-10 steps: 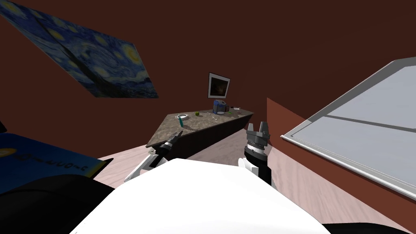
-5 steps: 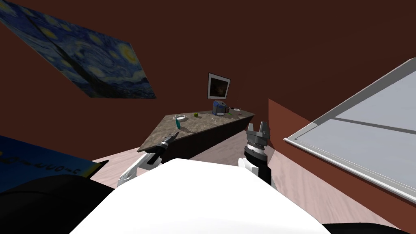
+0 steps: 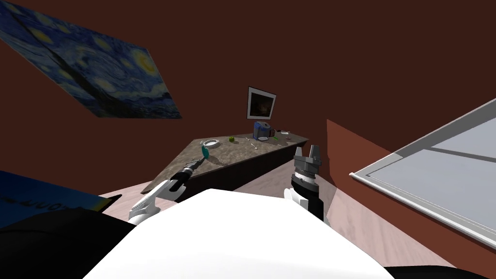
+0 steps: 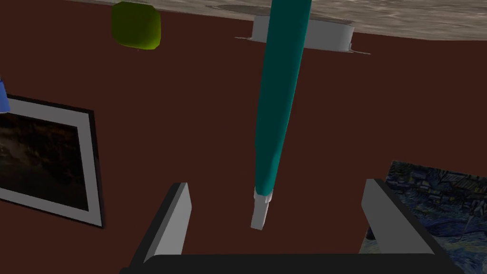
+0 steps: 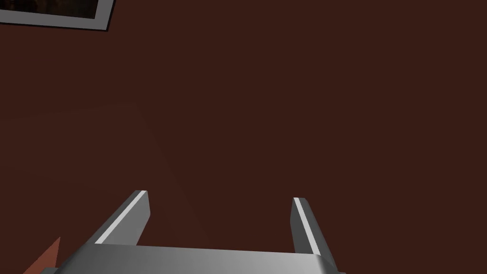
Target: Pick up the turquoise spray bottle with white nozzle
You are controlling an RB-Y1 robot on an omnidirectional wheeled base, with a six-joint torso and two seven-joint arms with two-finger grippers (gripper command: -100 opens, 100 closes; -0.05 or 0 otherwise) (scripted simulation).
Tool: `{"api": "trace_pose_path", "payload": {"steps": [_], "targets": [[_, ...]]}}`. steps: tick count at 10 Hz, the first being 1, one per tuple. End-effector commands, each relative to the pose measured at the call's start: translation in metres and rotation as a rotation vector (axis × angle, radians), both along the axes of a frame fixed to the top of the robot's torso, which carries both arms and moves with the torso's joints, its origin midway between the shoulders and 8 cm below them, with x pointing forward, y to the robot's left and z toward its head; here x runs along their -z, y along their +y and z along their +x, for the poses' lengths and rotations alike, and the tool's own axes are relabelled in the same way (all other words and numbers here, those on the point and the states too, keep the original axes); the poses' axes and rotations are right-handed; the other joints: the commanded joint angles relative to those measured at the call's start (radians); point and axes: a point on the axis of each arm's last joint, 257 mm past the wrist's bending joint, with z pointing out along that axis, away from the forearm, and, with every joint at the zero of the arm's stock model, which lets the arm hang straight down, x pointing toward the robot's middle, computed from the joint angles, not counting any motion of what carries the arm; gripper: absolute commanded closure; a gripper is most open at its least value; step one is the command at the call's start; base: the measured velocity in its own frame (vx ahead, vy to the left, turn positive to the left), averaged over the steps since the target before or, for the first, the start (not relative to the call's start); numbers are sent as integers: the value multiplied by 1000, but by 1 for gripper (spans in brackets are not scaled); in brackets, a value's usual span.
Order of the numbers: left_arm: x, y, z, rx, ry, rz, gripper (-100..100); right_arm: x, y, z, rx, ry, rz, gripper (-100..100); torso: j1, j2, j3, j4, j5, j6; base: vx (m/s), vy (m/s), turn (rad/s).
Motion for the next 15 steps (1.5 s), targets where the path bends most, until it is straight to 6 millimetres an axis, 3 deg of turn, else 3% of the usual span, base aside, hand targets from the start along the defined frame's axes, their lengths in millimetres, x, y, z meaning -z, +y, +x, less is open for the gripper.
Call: {"api": "trace_pose_path", "payload": {"steps": [1, 5, 6, 7, 8, 11, 12, 13, 15], "targets": [[-2, 20, -2, -43, 19, 28, -100, 0, 0, 0, 0, 0, 0, 0, 0, 0, 0, 0, 0, 0, 208, -90, 52], [-12, 73, -12, -147, 62, 100, -100, 0, 0, 0, 0, 0, 0, 0, 0, 6, 4, 1, 0, 0, 176, -85, 54], [-9, 63, -8, -129, 53, 86, -100, 0, 0, 0, 0, 0, 0, 0, 0, 5, 3, 1, 0, 0, 87, -40, 14], [-9, 65, -8, -133, 56, 90, 0, 0, 0, 0, 0, 0, 0, 0, 3, 10, 6, 2, 1, 0, 16, -8, -1], [-15, 58, 12, -84, 35, 95, -100, 0, 0, 0, 0, 0, 0, 0, 5, 15, 8, 3, 1, 0, -12, -36, 35], [1, 71, 7, -112, 64, 83, -100, 0, 0, 0, 0, 0, 0, 0, 4, 19, 11, 4, 1, 0, -14, -26, 3], [-9, 63, 28, -62, 37, 92, -100, 0, 0, 0, 0, 0, 0, 0, 6, 19, 11, 4, 1, 0, -20, -21, 34], [-12, 64, 34, -64, 28, 89, -100, 0, 0, 0, 0, 0, 0, 0, 5, 19, 11, 4, 1, 0, -20, -37, 15], [9, 77, 22, -95, 71, 78, -100, 0, 0, 0, 0, 0, 0, 0, 5, 19, 11, 4, 1, 0, -6, -17, -3]]}}
